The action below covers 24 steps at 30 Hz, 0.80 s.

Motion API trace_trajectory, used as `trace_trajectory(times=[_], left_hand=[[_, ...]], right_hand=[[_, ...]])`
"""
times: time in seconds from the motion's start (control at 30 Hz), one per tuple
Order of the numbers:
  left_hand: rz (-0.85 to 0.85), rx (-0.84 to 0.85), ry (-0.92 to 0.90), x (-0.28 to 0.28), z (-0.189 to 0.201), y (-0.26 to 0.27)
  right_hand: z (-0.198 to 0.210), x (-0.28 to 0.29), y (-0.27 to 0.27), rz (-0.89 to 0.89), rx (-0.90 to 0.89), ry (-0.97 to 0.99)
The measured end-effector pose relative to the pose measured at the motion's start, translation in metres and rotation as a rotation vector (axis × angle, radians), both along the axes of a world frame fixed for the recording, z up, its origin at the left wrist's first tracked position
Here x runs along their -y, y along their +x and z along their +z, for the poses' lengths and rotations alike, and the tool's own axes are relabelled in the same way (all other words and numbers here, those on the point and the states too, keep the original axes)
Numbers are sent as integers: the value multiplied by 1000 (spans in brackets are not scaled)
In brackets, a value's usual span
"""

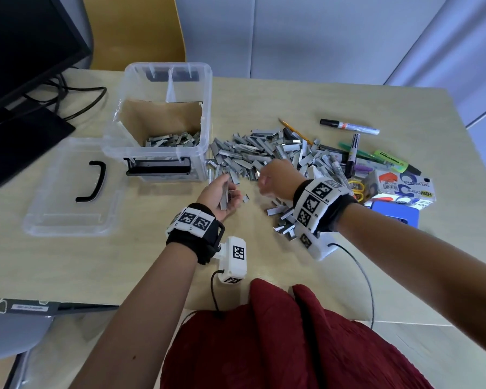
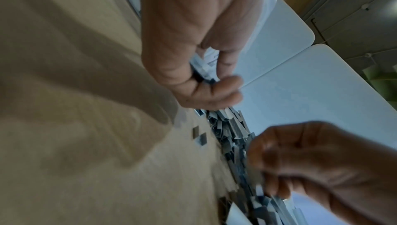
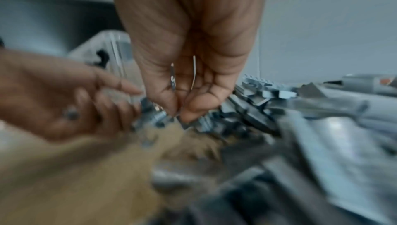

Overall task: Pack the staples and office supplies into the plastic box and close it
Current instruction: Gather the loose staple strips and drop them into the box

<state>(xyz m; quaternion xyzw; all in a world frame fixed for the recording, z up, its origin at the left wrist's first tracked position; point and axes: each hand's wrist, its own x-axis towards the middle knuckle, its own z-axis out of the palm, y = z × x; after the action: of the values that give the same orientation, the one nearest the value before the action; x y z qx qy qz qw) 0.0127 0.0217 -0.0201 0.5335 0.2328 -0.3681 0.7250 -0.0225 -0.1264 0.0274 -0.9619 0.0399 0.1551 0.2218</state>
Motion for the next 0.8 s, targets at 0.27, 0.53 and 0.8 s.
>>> trace_trajectory(times=[0.27, 0.53, 0.8], left_hand=[[17, -73, -85, 3, 3, -5], [106, -46, -17, -18, -3, -1], [199, -38, -50, -16, -5, -8]], right_hand=[[19, -26, 11, -46, 75, 280], [-14, -46, 7, 257, -105, -183], [2, -36, 12, 216, -30, -102]])
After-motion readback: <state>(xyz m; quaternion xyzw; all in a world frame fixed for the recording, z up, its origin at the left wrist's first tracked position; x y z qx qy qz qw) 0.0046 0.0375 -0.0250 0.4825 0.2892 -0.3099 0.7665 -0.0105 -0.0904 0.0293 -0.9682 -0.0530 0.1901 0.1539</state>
